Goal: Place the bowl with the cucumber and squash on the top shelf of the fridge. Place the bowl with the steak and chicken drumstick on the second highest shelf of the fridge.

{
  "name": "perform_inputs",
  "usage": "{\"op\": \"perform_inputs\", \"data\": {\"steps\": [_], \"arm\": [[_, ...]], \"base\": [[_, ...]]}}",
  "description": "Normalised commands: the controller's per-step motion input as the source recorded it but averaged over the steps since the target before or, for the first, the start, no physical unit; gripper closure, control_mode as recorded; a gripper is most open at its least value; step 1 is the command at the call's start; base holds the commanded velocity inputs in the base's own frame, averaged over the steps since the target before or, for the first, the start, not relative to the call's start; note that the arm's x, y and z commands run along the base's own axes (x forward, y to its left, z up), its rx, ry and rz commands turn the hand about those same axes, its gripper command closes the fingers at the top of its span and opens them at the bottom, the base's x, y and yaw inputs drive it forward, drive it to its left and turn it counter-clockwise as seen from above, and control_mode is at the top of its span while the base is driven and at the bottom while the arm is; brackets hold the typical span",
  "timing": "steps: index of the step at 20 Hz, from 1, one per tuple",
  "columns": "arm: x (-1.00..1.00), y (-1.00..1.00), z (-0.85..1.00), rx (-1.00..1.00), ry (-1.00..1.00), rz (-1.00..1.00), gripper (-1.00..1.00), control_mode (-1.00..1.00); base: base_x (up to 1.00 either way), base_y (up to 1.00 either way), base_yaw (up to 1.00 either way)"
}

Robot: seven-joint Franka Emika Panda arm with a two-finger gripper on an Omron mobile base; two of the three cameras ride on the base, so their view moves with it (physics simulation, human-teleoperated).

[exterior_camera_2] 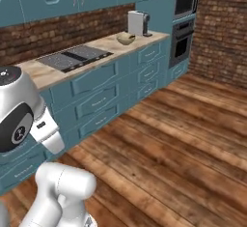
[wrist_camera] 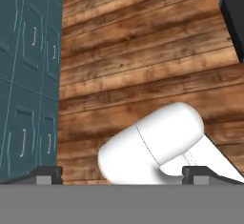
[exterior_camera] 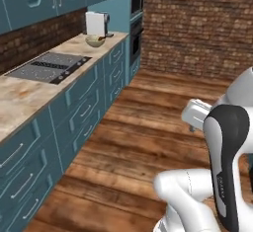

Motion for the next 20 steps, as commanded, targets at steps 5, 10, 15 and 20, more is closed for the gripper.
{"op": "perform_inputs", "data": {"steps": [5, 10, 15, 20], "arm": [[0.0, 0.0, 0.0, 0.0, 0.0, 0.0, -1.0, 1.0], [0.0, 0.0, 0.0, 0.0, 0.0, 0.0, -1.0, 1.0], [0.0, 0.0, 0.0, 0.0, 0.0, 0.0, -1.0, 1.0], [0.0, 0.0, 0.0, 0.0, 0.0, 0.0, -1.0, 1.0]], "base": [[1.0, 0.0, 0.0], [1.0, 0.22, 0.0], [1.0, 0.23, 0.0], [1.0, 0.15, 0.0]]}}
